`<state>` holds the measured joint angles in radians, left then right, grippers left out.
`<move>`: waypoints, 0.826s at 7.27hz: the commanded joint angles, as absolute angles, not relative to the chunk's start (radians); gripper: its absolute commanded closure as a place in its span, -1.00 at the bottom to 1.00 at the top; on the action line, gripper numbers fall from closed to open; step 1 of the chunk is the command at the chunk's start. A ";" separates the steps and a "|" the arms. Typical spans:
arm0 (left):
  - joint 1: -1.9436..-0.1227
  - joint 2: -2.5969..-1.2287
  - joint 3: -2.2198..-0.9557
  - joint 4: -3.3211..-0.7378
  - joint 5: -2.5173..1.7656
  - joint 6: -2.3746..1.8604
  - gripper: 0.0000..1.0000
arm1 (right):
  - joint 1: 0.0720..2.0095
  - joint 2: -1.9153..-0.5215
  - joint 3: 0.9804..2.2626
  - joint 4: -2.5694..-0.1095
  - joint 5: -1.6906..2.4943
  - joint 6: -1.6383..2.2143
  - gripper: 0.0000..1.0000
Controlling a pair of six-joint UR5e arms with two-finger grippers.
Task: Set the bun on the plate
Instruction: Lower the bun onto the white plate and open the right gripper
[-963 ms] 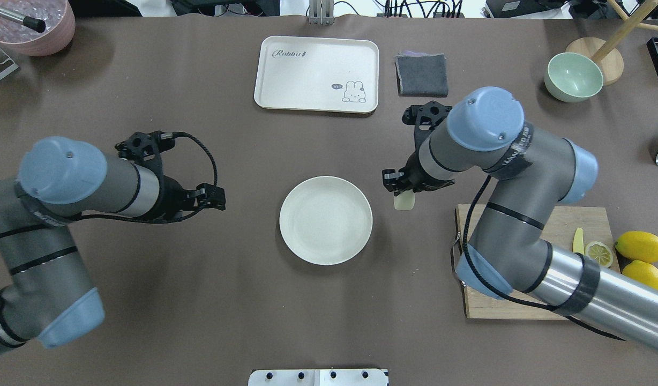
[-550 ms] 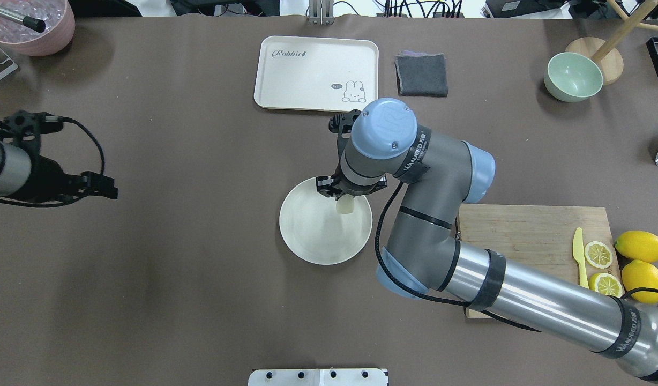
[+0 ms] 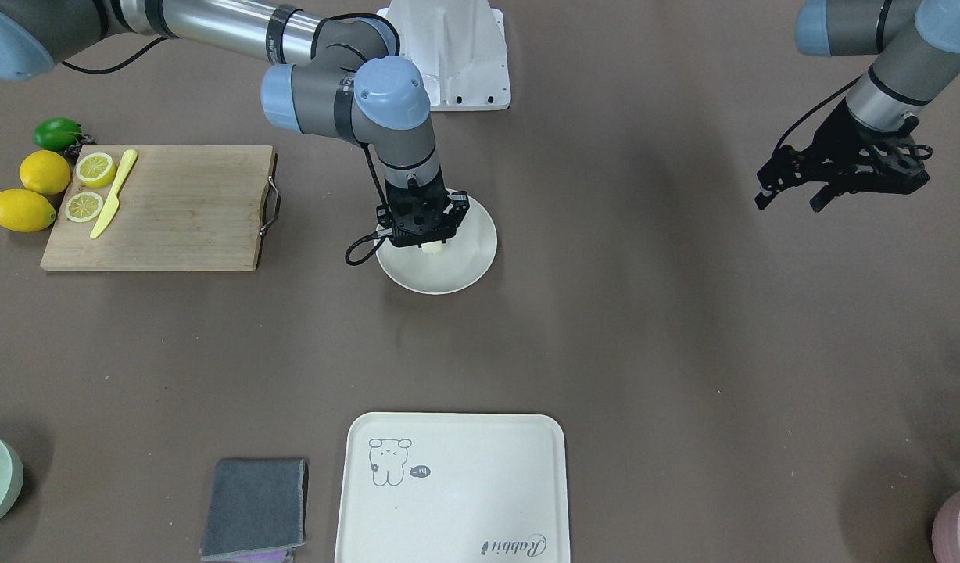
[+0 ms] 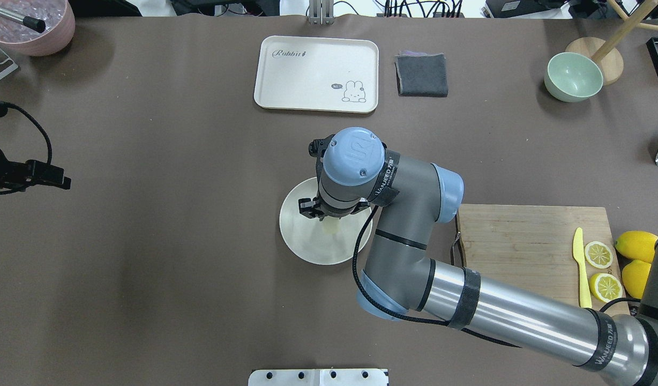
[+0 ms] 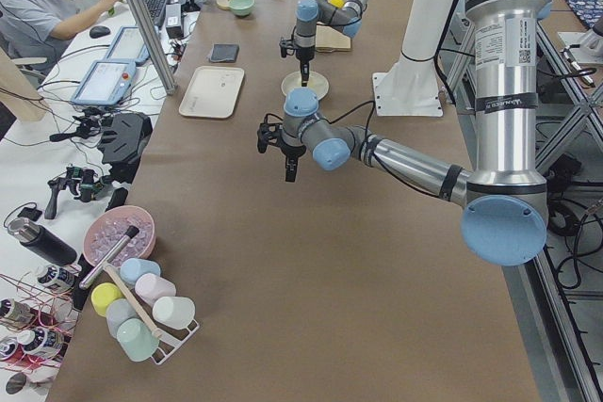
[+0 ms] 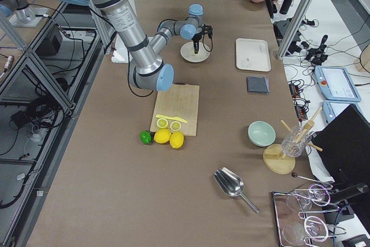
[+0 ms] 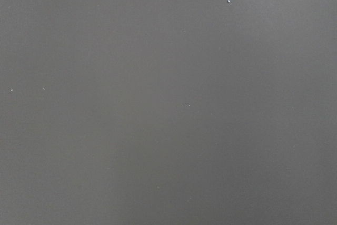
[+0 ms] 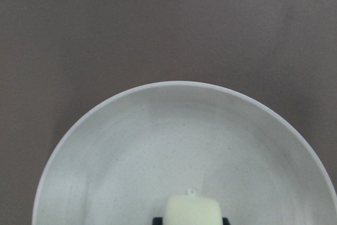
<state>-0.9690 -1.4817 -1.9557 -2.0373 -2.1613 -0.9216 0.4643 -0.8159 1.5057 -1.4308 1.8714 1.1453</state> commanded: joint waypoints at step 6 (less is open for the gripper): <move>-0.971 -1.485 -1.954 -2.037 -2.161 -0.930 -0.95 | 0.449 -0.815 1.477 -1.430 1.845 1.150 -0.80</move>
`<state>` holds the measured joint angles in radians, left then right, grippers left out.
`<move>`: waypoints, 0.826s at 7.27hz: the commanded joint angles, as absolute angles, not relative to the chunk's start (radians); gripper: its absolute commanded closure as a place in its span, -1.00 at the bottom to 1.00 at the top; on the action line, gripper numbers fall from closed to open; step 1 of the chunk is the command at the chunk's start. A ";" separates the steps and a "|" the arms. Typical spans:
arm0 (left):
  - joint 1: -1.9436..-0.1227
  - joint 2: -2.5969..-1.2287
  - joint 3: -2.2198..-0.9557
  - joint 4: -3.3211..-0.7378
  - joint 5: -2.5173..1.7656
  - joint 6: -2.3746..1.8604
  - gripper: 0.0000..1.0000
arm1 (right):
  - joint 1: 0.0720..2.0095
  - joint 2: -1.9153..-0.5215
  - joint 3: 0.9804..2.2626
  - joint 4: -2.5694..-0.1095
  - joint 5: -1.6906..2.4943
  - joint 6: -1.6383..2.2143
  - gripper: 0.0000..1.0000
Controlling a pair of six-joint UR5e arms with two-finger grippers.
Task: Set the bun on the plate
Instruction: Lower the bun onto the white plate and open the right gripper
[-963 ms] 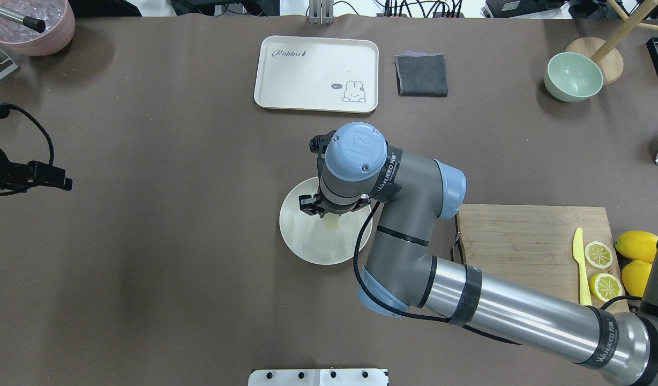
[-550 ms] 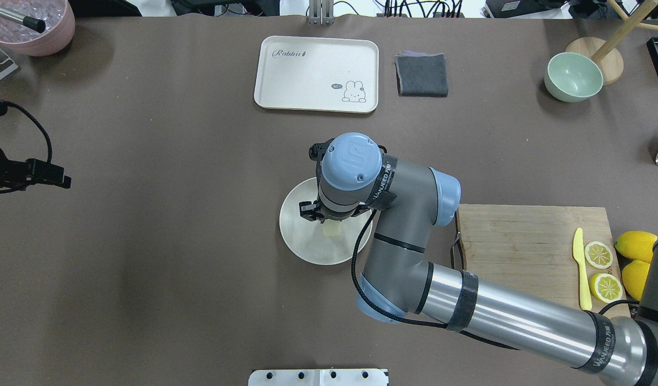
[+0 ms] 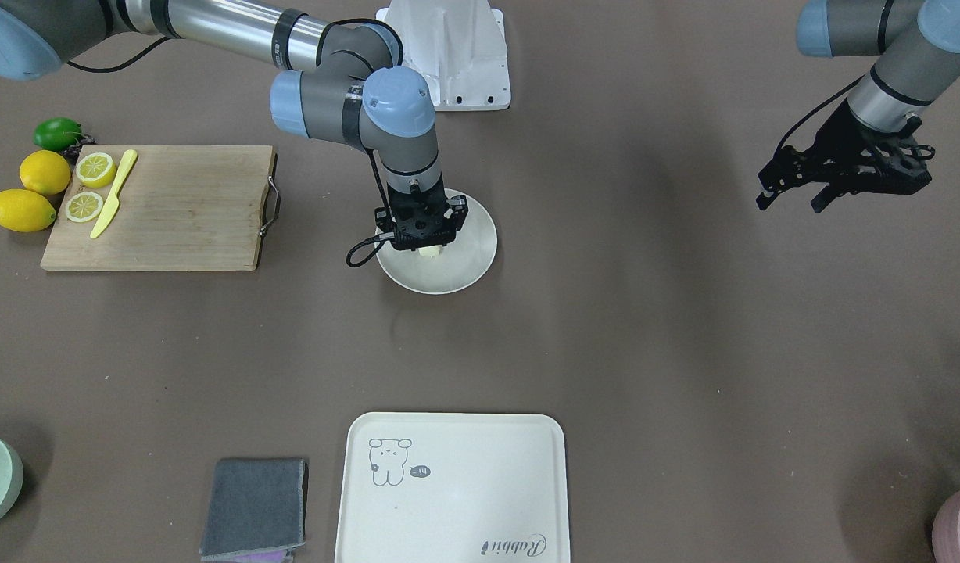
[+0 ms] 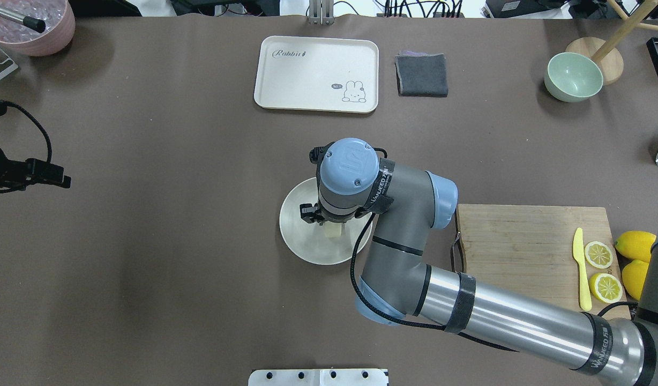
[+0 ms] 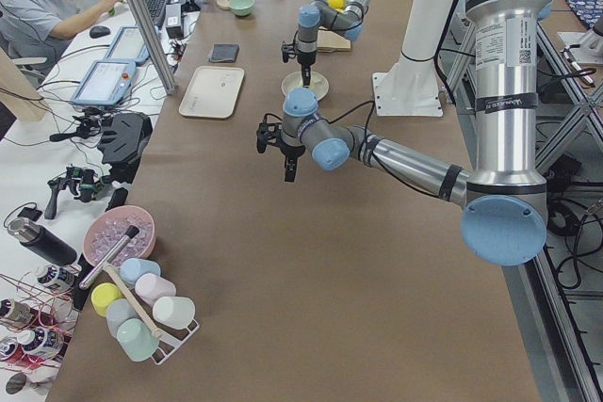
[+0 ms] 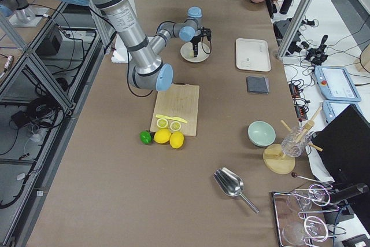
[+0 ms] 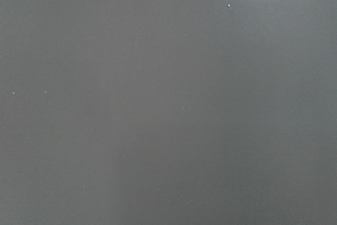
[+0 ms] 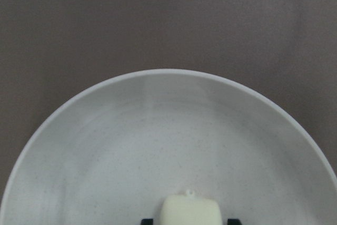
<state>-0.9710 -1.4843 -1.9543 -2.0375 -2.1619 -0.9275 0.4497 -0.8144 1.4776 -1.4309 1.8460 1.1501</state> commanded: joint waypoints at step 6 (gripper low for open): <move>-1.122 -1.380 -1.945 -2.026 -2.195 -0.669 -0.95 | 0.720 -1.055 1.764 -1.493 2.036 0.971 -1.00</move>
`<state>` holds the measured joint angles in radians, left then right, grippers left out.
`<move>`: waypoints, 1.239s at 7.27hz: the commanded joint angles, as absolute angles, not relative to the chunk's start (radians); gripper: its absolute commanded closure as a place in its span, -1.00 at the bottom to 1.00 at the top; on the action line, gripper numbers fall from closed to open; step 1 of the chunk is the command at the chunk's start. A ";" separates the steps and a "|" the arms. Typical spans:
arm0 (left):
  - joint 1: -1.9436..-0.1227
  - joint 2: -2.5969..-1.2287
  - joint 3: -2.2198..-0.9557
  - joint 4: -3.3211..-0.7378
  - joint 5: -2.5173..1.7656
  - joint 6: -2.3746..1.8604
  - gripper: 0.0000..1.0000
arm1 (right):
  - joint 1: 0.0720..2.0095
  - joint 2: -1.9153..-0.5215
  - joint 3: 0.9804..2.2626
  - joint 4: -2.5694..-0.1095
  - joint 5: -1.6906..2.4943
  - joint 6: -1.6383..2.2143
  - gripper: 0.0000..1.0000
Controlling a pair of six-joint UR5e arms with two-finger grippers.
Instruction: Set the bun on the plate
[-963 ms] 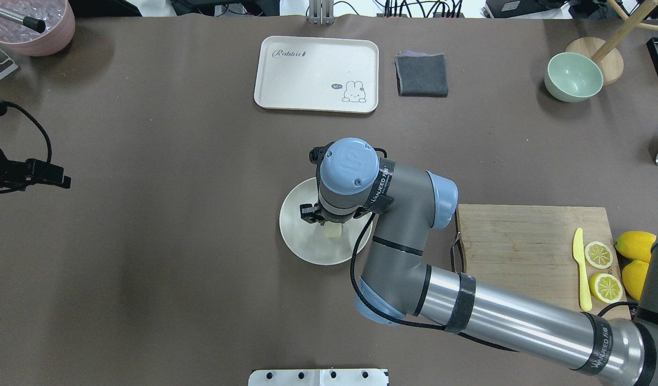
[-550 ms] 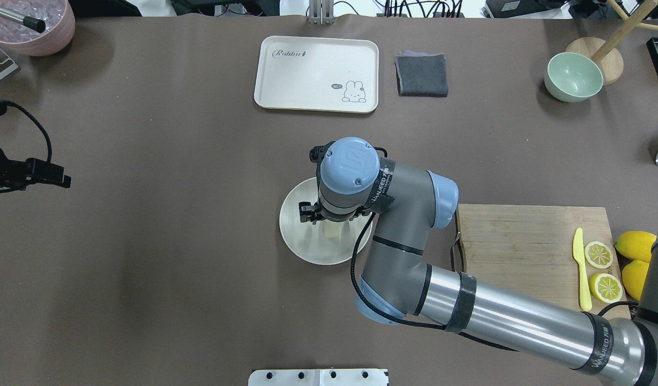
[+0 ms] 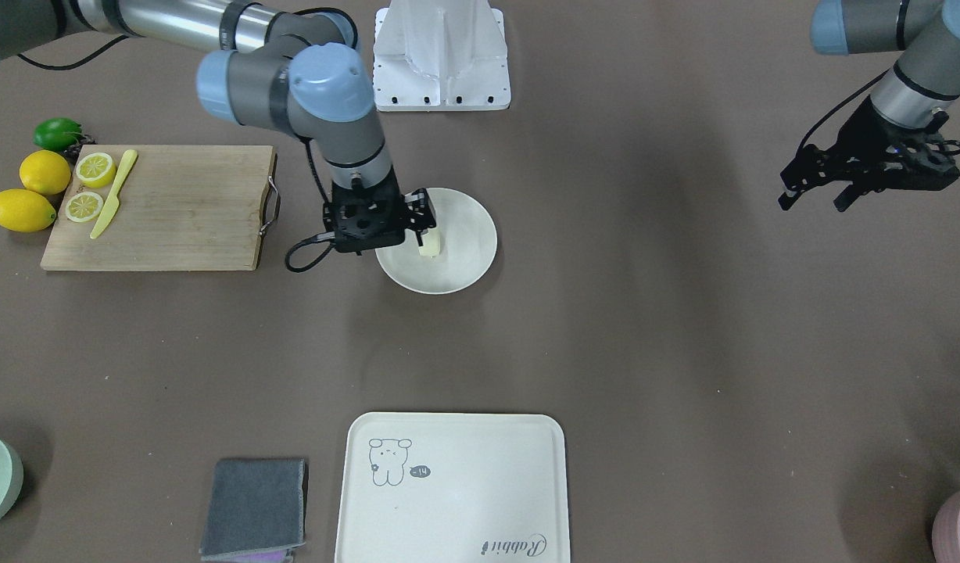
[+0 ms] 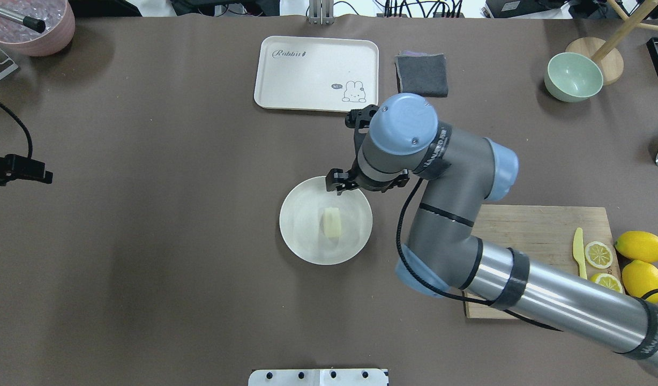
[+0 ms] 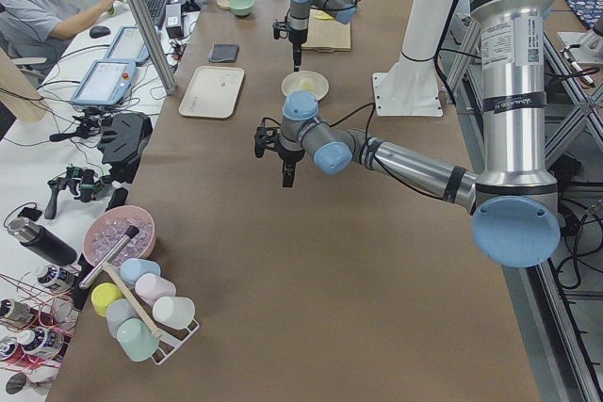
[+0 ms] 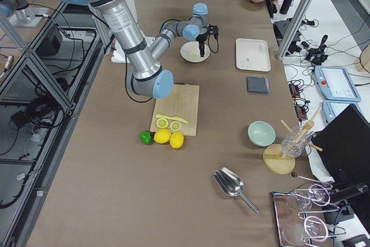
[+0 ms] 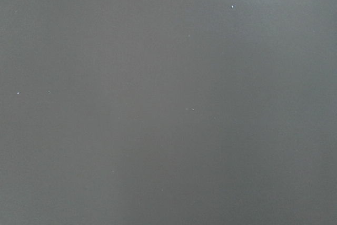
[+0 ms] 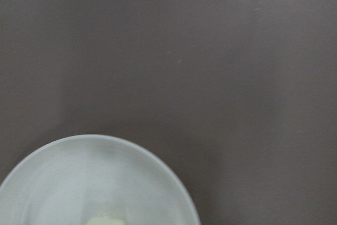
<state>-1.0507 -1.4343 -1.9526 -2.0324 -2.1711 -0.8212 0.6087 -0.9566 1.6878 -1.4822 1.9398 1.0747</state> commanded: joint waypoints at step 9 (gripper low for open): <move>-1.465 -1.273 -1.773 -1.914 -2.360 -0.210 -0.95 | 1.408 -1.603 1.560 -1.477 2.272 -0.174 -1.00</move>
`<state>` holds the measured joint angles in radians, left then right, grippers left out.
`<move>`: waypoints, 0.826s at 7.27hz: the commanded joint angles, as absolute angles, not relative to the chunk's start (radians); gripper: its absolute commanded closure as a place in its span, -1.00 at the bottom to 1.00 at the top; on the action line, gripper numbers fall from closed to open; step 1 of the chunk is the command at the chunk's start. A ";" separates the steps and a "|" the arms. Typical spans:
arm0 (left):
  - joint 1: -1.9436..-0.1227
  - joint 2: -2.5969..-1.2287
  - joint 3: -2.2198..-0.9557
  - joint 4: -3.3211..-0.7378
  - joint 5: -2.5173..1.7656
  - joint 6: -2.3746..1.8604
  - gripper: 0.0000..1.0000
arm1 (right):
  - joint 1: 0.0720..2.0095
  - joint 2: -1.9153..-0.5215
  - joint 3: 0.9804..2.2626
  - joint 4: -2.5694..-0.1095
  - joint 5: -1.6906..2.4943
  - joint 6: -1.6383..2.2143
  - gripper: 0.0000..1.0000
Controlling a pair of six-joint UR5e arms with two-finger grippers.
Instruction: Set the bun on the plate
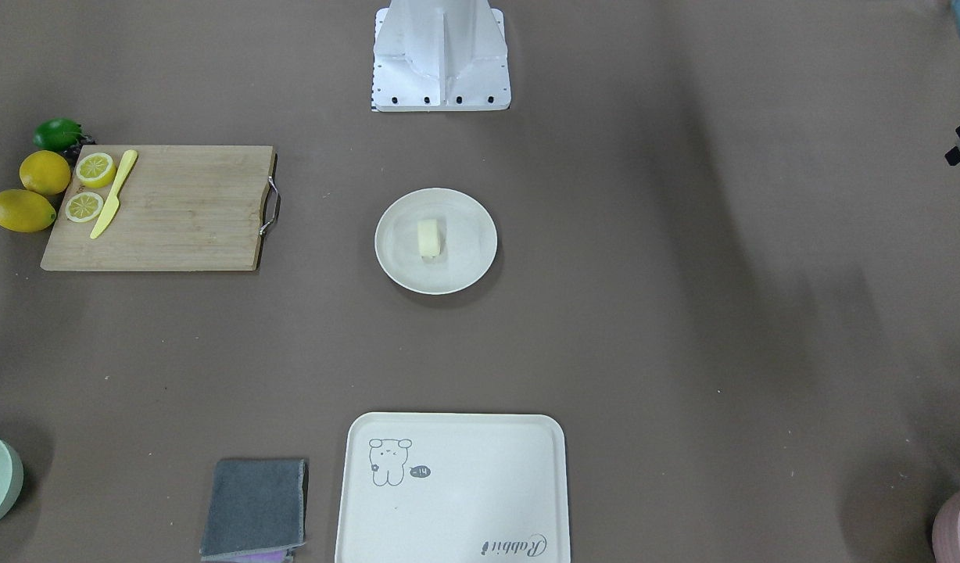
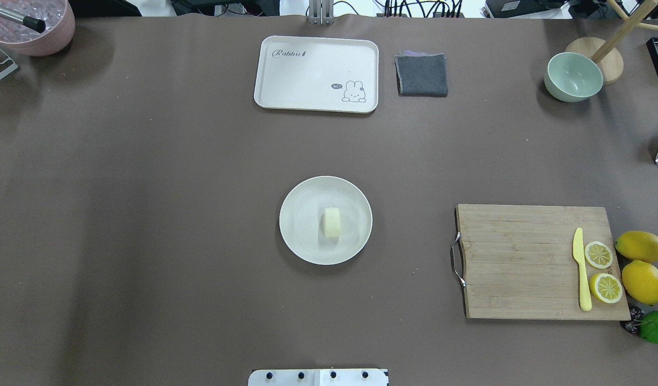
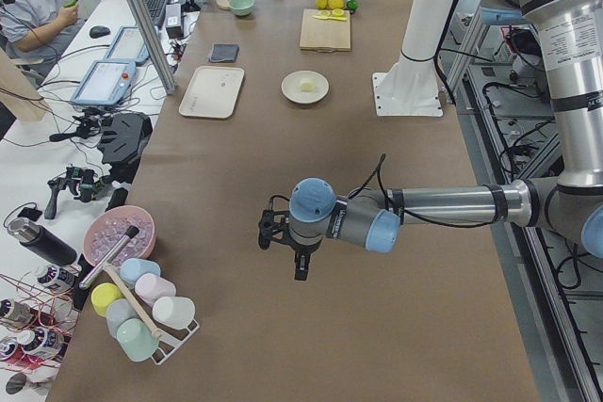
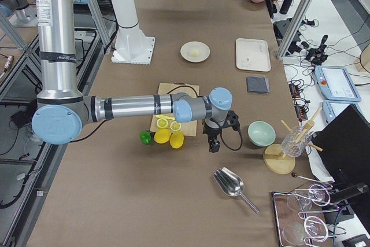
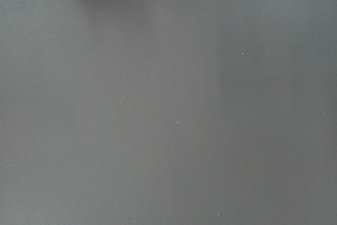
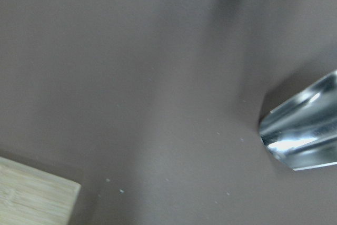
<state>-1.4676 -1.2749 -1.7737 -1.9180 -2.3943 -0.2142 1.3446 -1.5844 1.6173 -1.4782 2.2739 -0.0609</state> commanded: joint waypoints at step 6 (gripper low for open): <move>-1.471 -1.315 -1.845 -1.685 -2.350 -0.063 -0.95 | 1.542 -1.617 1.529 -1.491 2.275 -0.276 -1.00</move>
